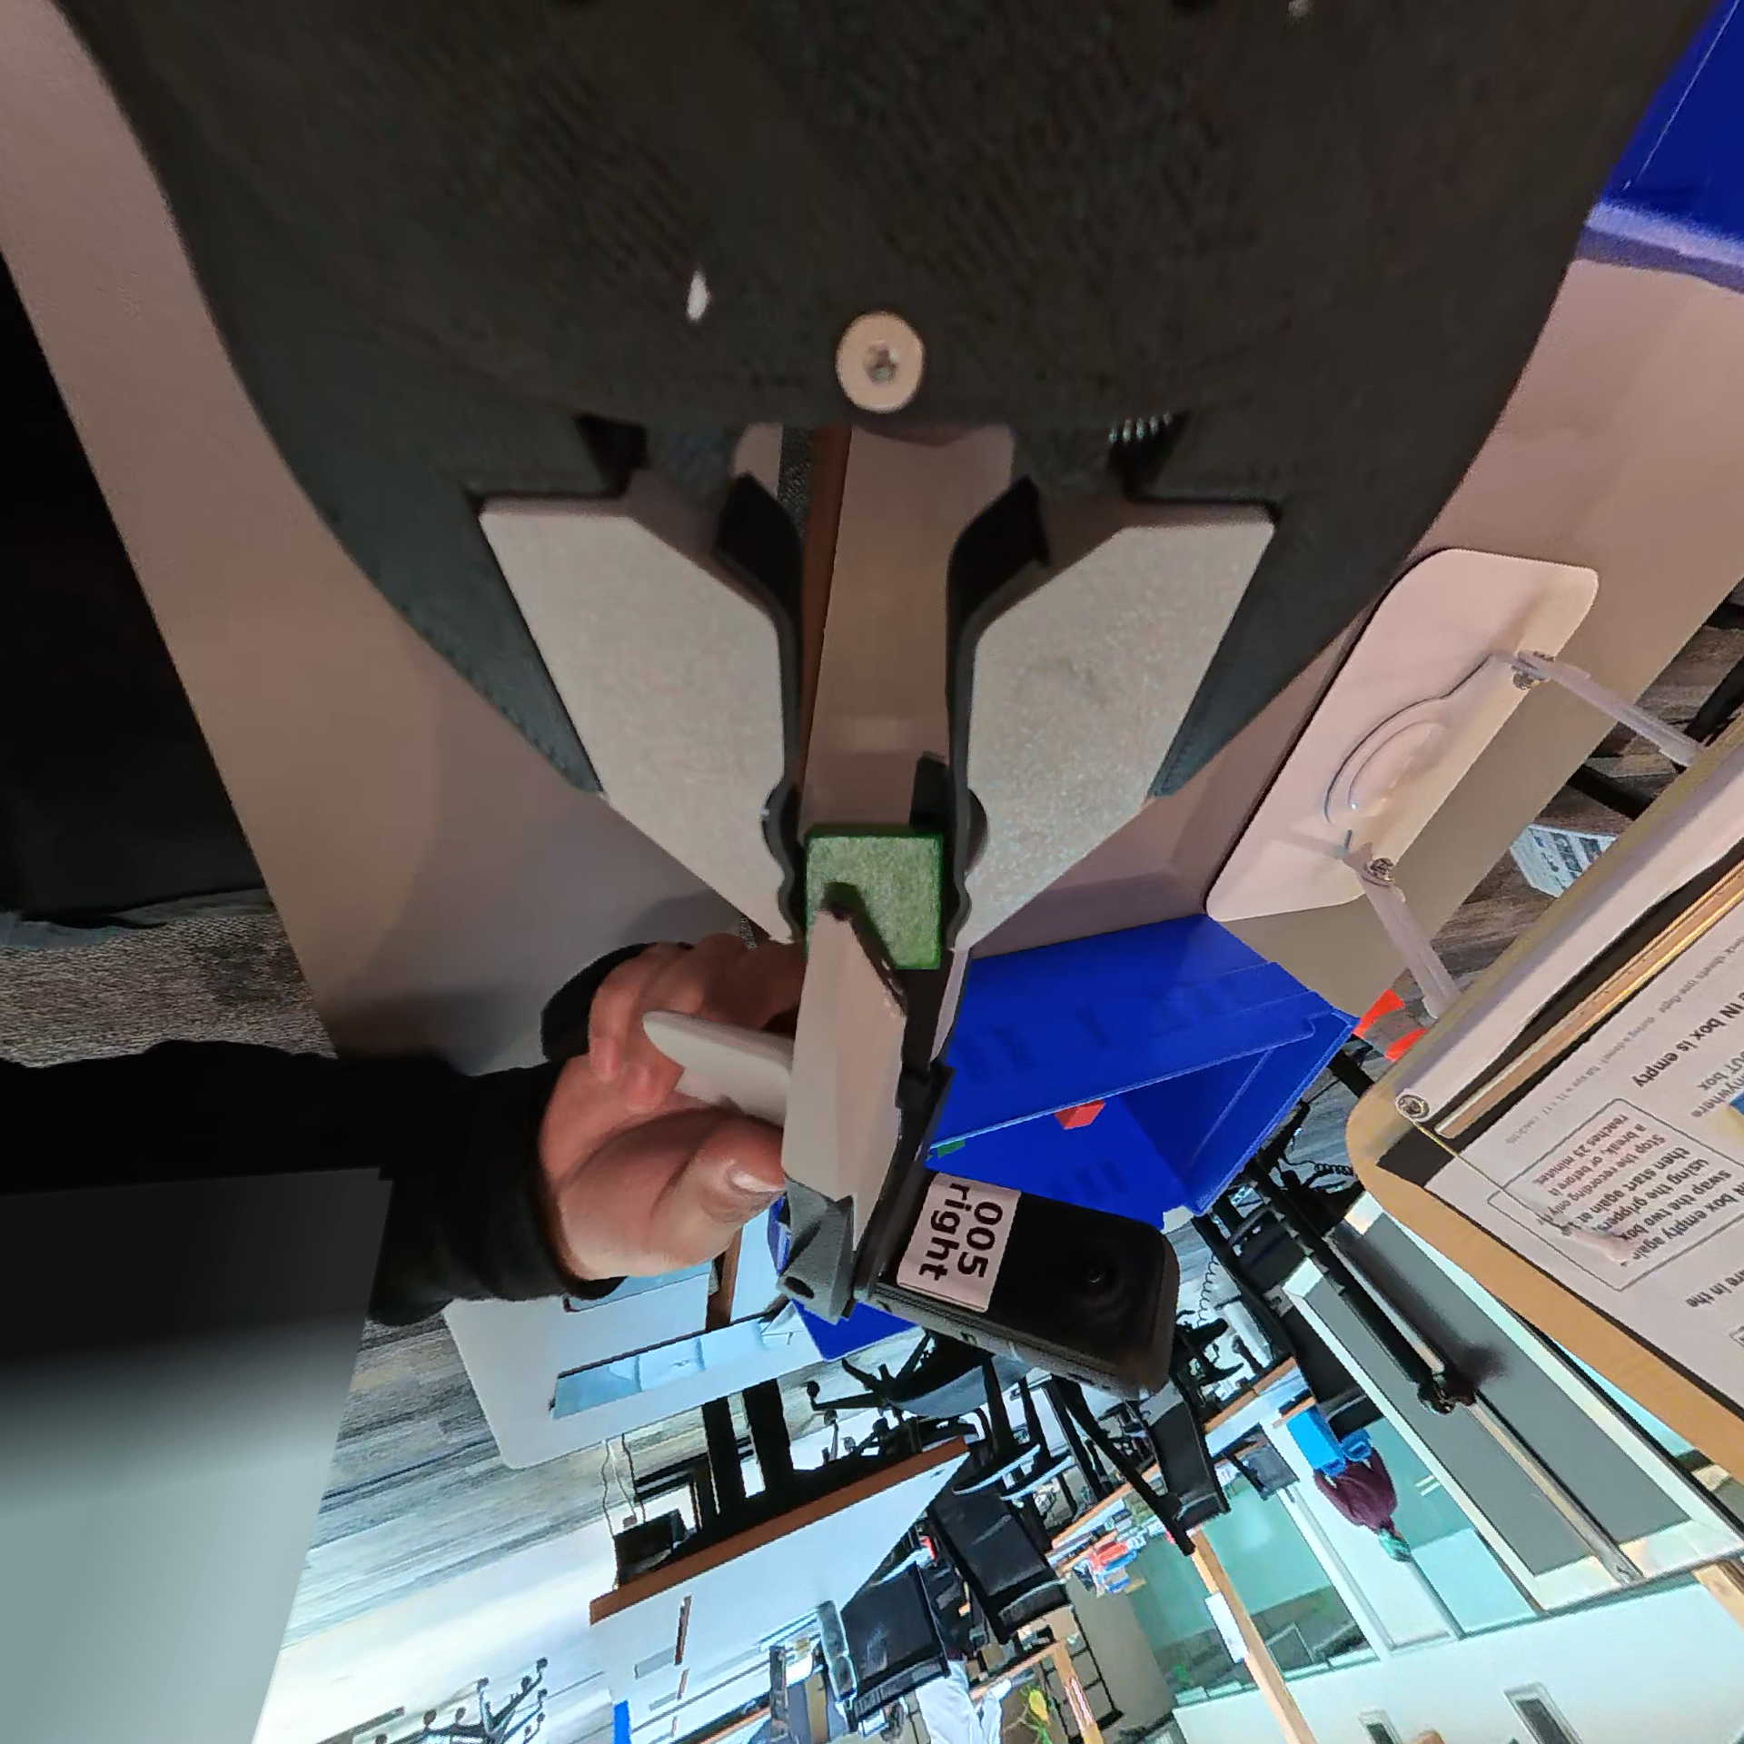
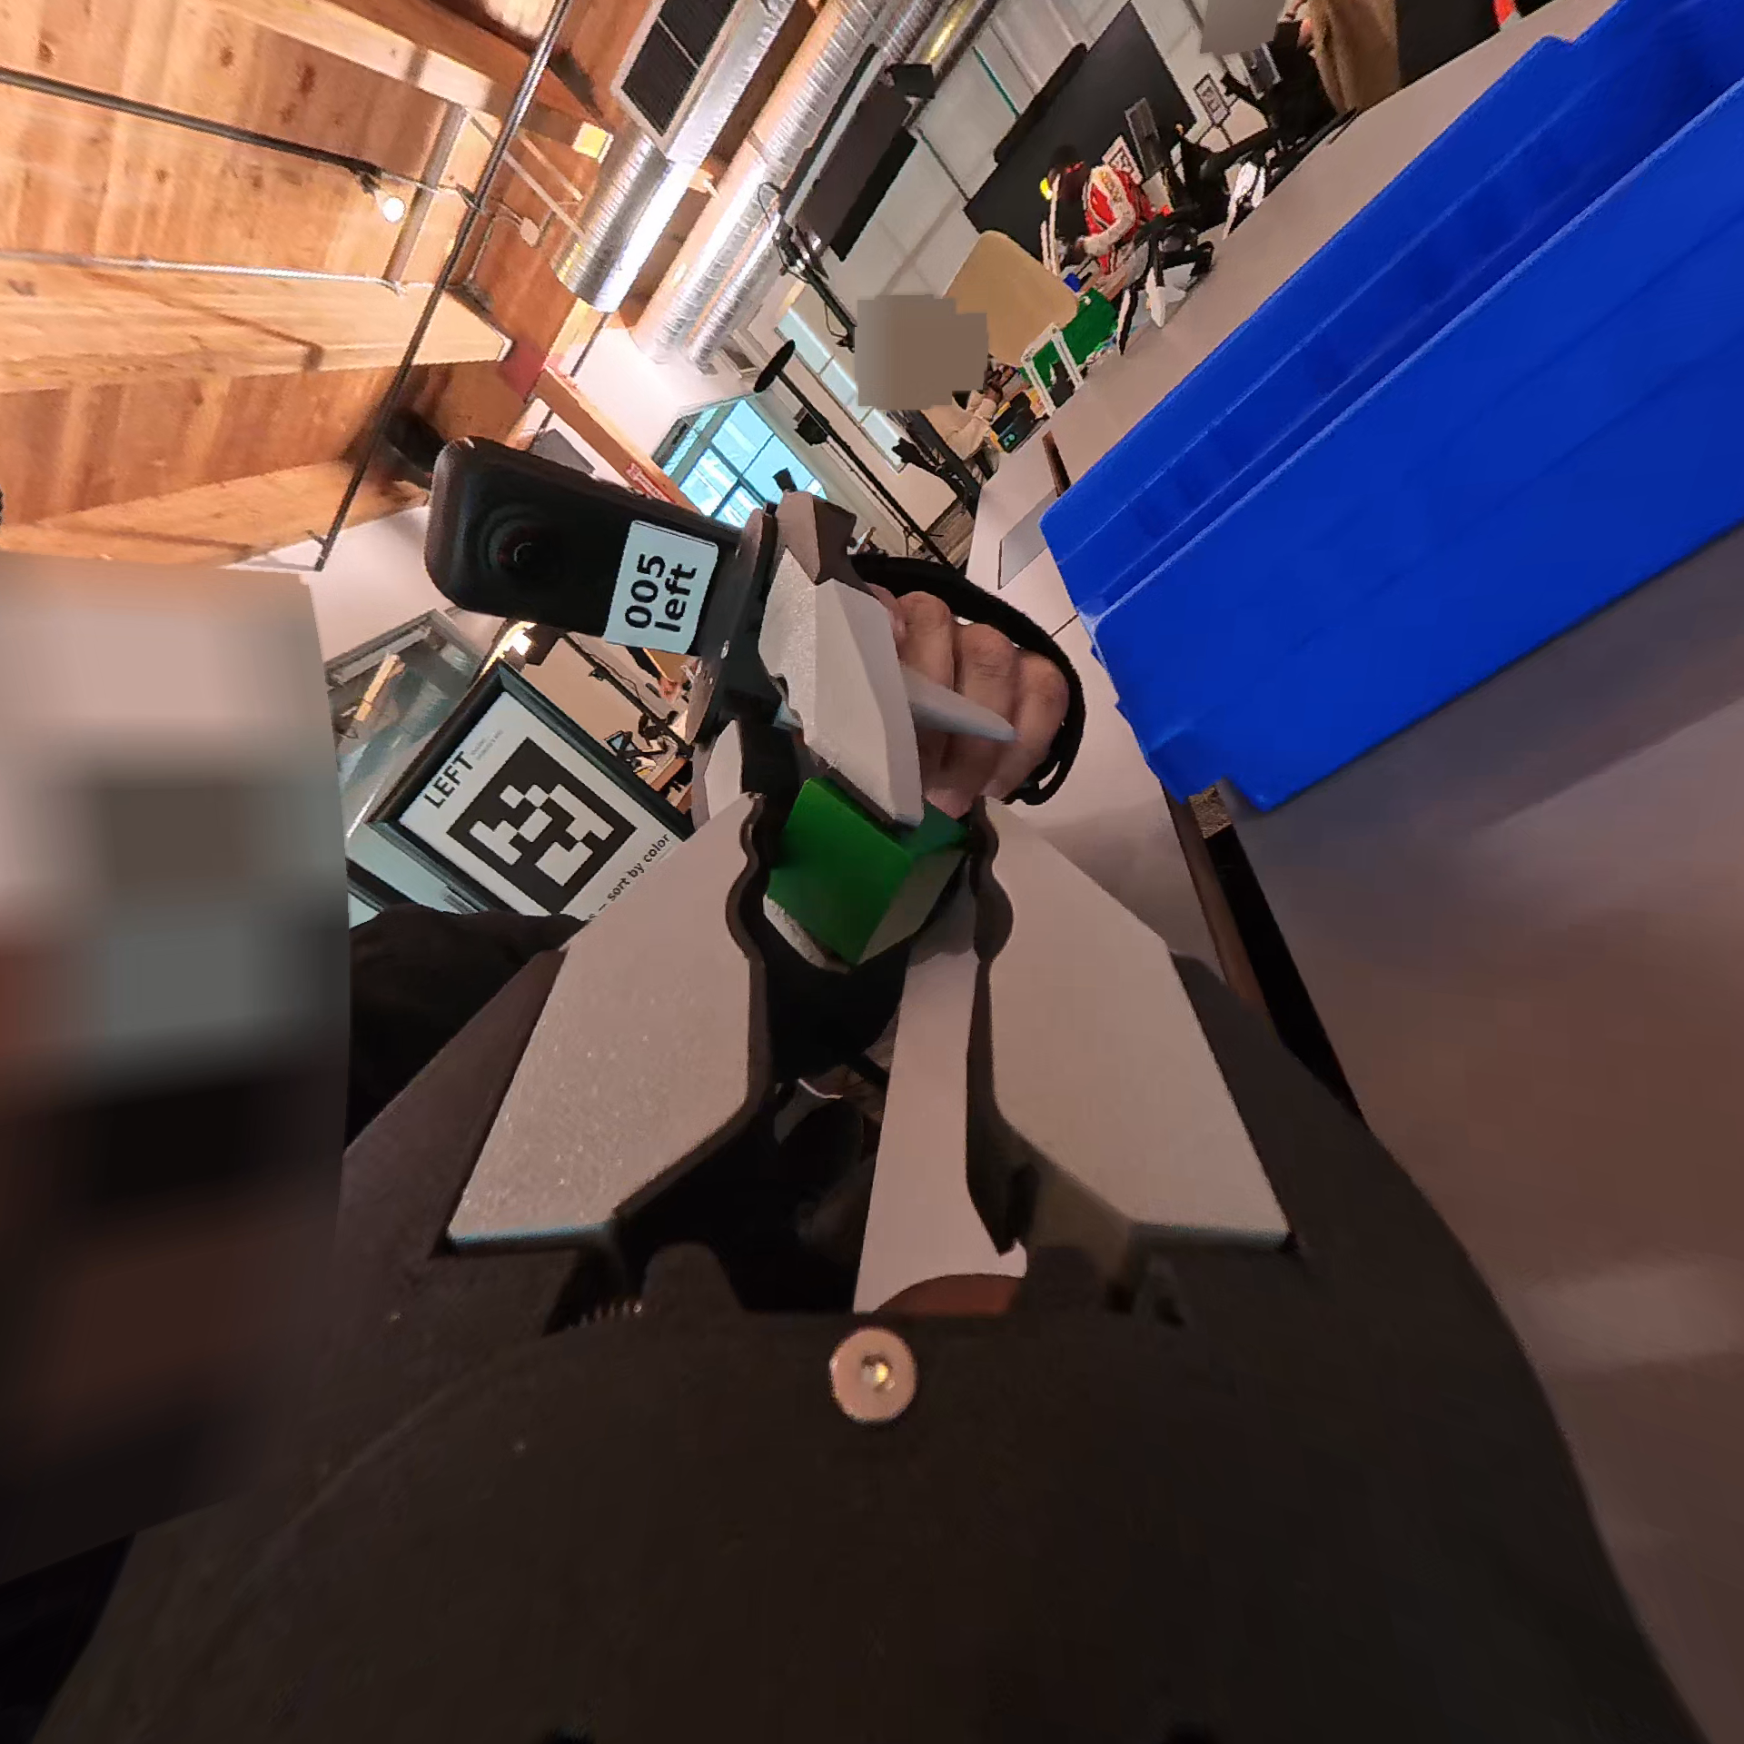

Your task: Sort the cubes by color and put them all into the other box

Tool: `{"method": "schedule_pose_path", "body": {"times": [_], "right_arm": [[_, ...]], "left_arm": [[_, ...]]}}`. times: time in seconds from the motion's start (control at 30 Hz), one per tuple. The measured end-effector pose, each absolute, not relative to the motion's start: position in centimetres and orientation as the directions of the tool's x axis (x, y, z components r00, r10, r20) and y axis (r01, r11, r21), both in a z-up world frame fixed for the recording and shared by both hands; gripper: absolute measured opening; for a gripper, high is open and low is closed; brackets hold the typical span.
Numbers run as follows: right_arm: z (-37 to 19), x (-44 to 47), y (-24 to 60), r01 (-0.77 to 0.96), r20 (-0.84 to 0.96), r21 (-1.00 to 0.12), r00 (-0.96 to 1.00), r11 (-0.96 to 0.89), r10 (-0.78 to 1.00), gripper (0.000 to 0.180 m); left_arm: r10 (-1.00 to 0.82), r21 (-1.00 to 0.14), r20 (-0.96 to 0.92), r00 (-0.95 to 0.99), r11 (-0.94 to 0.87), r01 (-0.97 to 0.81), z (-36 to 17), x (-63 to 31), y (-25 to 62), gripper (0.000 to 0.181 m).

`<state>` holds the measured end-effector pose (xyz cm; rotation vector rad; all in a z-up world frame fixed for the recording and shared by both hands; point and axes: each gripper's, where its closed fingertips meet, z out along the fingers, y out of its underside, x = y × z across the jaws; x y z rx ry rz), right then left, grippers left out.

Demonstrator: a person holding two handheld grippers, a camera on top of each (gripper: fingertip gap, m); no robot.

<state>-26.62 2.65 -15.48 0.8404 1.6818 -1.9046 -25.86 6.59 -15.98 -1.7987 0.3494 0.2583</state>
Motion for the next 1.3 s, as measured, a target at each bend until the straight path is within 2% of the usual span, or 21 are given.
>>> {"method": "schedule_pose_path", "body": {"times": [0.17, 0.3, 0.43, 0.57, 0.63, 0.67, 0.77, 0.83, 0.9, 0.97, 1.0, 1.03, 1.07, 1.17, 1.3], "right_arm": [[-16.2, -27.5, 3.1, 0.683, -0.698, -0.716, -0.704, -0.147, 0.128, 0.039], [-16.1, -28.0, 3.6, 0.666, -0.687, -0.726, -0.707, -0.169, 0.165, 0.039], [-14.8, -28.1, 4.5, 0.608, -0.639, -0.768, -0.746, -0.199, 0.187, 0.039], [-11.5, -26.8, 5.9, 0.453, -0.499, -0.858, -0.848, -0.242, 0.181, 0.039], [-10.1, -27.0, 7.4, 0.339, -0.41, -0.9, -0.872, -0.273, 0.267, 0.039], [-9.8, -27.8, 8.6, 0.272, -0.365, -0.921, -0.856, -0.281, 0.367, 0.039], [-9.0, -31.0, 14.8, 0.011, -0.177, -0.976, -0.627, -0.219, 0.758, 0.039], [-9.3, -32.3, 20.3, -0.06, -0.081, -0.992, -0.339, -0.108, 0.937, 0.039], [-11.0, -33.2, 25.3, 0.007, -0.026, -1.0, -0.072, -0.026, 0.997, 0.039], [-14.3, -34.0, 29.0, 0.172, 0.005, -0.985, 0.11, -0.015, 0.994, 0.04], [-15.5, -34.3, 29.9, 0.234, 0.016, -0.972, 0.146, -0.019, 0.989, 0.046], [-16.0, -34.4, 30.4, 0.259, 0.013, -0.965, 0.171, -0.033, 0.985, 0.065], [-15.9, -34.4, 30.6, 0.249, 0.006, -0.968, 0.18, -0.04, 0.984, 0.074], [-13.8, -33.7, 30.9, 0.128, -0.008, -0.991, 0.21, -0.036, 0.978, 0.082], [-11.6, -32.9, 30.2, -0.005, -0.064, -0.998, 0.17, -0.065, 0.983, 0.082]], "left_arm": [[-0.039, -0.883, -0.392, 0.919, -0.266, -0.387, -16.7, -26.8, 6.9, 0.027], [0.084, -0.888, -0.419, 0.904, -0.244, -0.389, -16.0, -28.7, 6.6, 0.055], [0.137, -0.918, -0.373, 0.918, -0.195, -0.345, -14.9, -29.6, 6.0, 0.064], [0.254, -0.944, -0.33, 0.909, -0.106, -0.313, -12.6, -31.4, 4.5, 0.062], [0.309, -0.949, -0.313, 0.898, -0.059, -0.311, -11.6, -32.2, 3.7, 0.062], [0.327, -0.95, -0.306, 0.894, -0.046, -0.308, -11.3, -32.5, 3.4, 0.061], [0.332, -0.955, -0.295, 0.896, -0.062, -0.291, -11.9, -32.9, 3.5, 0.059], [0.324, -0.954, -0.3, 0.897, -0.093, -0.286, -12.7, -32.9, 4.0, 0.059], [0.313, -0.946, -0.322, 0.893, -0.136, -0.294, -13.7, -32.8, 4.5, 0.059], [0.306, -0.938, -0.343, 0.888, -0.168, -0.304, -14.5, -32.7, 5.0, 0.059], [0.303, -0.936, -0.347, 0.888, -0.173, -0.306, -14.7, -32.6, 5.2, 0.059], [0.297, -0.936, -0.346, 0.89, -0.173, -0.306, -14.8, -32.4, 5.4, 0.059], [0.296, -0.937, -0.344, 0.891, -0.167, -0.306, -14.8, -32.2, 5.4, 0.059], [0.301, -0.939, -0.343, 0.89, -0.152, -0.31, -14.4, -31.9, 5.4, 0.06], [0.391, -0.944, -0.328, 0.86, -0.095, -0.316, -13.2, -32.8, 4.4, 0.071]]}}
